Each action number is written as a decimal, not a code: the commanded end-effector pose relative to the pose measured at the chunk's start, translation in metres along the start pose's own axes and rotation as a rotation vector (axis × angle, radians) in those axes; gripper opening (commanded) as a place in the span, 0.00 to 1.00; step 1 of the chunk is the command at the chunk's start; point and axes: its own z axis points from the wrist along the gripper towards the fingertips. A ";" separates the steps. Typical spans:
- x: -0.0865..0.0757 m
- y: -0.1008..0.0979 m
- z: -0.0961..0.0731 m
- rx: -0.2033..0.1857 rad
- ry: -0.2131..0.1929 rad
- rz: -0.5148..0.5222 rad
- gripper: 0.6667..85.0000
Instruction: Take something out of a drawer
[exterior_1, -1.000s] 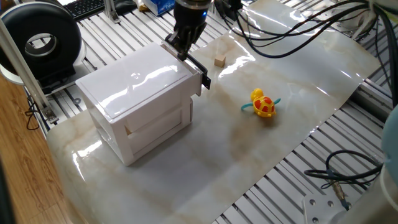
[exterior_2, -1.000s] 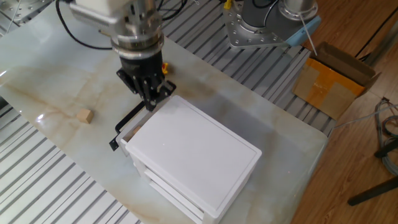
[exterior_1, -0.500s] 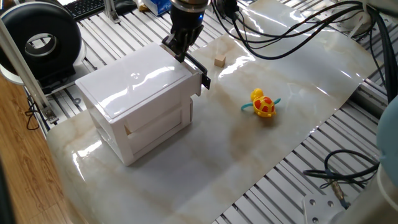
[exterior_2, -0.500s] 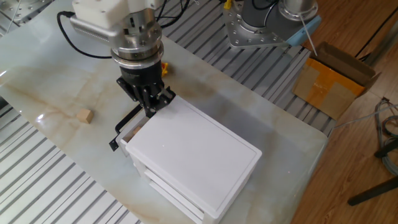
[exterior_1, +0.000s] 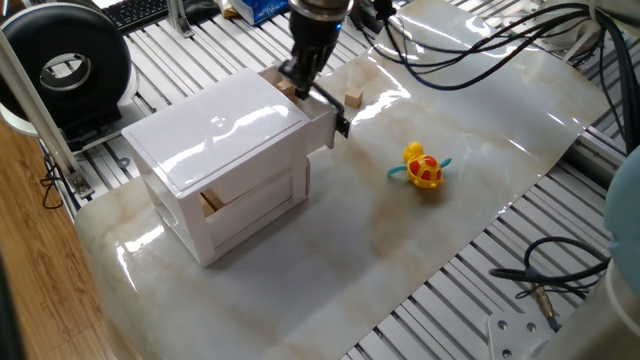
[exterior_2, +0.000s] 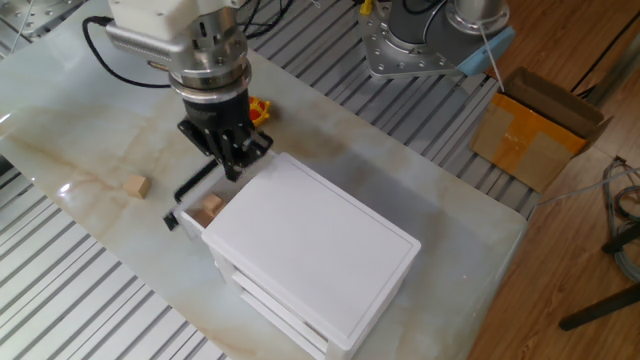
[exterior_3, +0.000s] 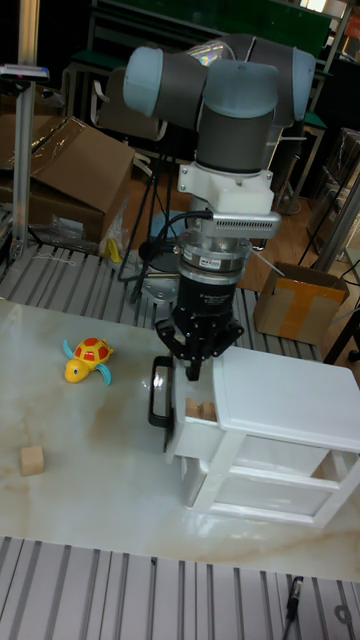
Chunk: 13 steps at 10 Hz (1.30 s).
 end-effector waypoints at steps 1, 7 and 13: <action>0.014 -0.018 -0.009 0.060 0.034 -0.083 0.00; 0.013 0.016 -0.020 0.011 0.028 0.000 0.00; 0.001 -0.002 -0.004 0.027 0.001 -0.032 0.00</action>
